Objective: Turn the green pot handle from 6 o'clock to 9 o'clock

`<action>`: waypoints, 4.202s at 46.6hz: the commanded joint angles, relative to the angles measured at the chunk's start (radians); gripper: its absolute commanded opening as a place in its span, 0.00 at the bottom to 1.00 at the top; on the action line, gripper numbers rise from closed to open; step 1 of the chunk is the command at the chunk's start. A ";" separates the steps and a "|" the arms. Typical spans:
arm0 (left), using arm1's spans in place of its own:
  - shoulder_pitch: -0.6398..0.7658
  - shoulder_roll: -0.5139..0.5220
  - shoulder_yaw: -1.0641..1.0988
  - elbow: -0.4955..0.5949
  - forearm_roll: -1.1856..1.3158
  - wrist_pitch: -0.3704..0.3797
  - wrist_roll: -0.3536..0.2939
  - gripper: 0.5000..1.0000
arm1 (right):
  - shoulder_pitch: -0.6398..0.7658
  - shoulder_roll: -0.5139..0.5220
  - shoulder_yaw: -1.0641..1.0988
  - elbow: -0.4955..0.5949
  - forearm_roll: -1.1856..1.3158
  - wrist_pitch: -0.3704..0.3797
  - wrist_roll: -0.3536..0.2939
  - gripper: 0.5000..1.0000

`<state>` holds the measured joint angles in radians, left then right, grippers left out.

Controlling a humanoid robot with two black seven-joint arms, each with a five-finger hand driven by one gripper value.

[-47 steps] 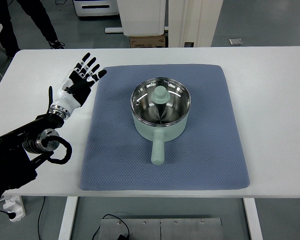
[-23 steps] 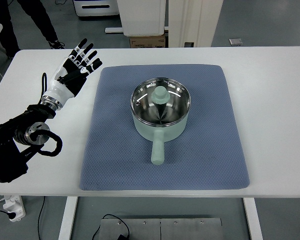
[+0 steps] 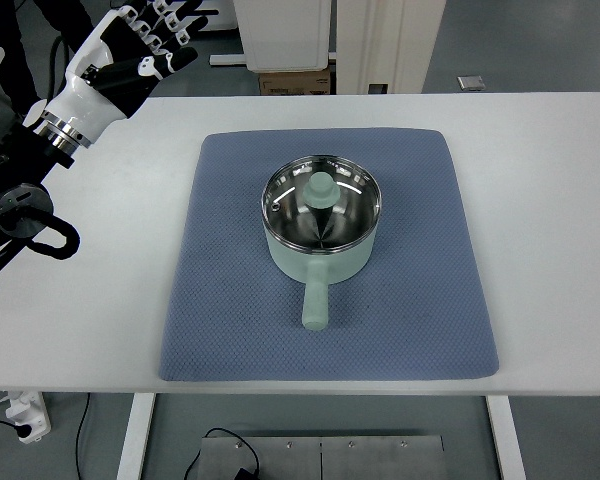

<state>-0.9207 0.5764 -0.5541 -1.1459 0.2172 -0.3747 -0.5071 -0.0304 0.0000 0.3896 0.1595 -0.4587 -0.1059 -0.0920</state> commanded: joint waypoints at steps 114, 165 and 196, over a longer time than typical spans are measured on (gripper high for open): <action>-0.443 -0.164 0.428 -0.318 1.347 -0.236 -0.005 1.00 | 0.000 0.000 0.000 0.000 0.000 0.000 0.000 1.00; -0.547 -0.253 0.576 -0.279 1.407 -0.236 -0.010 1.00 | 0.000 0.000 0.000 0.000 0.000 0.000 0.000 1.00; -0.540 -0.280 0.582 -0.213 1.473 -0.236 -0.008 1.00 | 0.000 0.000 0.000 0.000 0.000 0.000 0.000 1.00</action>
<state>-1.4607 0.2960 0.0266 -1.3589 1.6904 -0.6108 -0.5153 -0.0308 0.0000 0.3896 0.1595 -0.4586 -0.1058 -0.0920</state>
